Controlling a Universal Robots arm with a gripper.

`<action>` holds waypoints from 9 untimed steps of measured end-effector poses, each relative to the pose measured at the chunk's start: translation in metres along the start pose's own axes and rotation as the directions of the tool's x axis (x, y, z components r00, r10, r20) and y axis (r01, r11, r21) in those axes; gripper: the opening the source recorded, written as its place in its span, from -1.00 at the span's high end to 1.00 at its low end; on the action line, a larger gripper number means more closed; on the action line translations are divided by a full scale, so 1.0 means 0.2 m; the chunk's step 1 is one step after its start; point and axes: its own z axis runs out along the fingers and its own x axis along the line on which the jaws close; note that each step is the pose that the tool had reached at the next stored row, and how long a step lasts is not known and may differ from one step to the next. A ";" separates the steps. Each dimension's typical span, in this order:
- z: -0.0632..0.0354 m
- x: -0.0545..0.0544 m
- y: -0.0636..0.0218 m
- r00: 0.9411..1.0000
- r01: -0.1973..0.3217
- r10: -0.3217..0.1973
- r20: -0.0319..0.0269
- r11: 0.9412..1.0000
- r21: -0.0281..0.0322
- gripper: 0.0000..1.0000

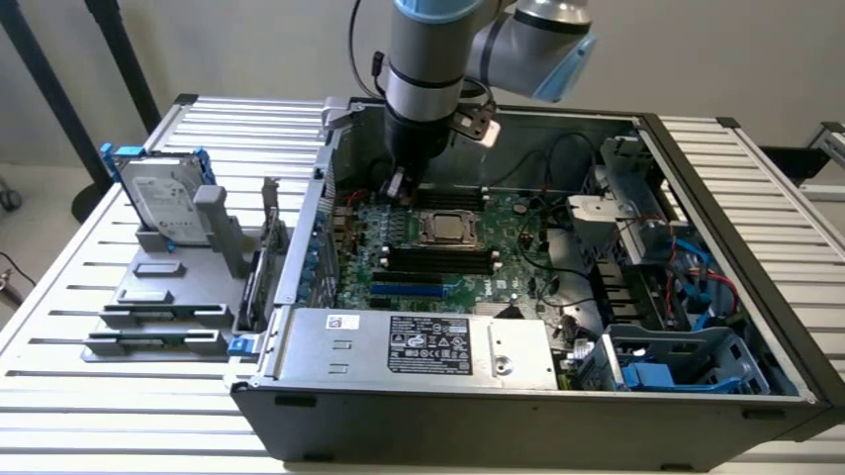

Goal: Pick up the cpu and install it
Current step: 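Install the first cpu locking lever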

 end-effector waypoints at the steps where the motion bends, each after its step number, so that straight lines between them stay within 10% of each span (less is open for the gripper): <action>1: 0.001 0.00 -0.001 1.000 0.010 -0.010 0.003 1.000 0.000 0.79; 9: 0.008 0.03 -0.010 0.995 0.095 -0.095 0.020 0.995 0.001 0.79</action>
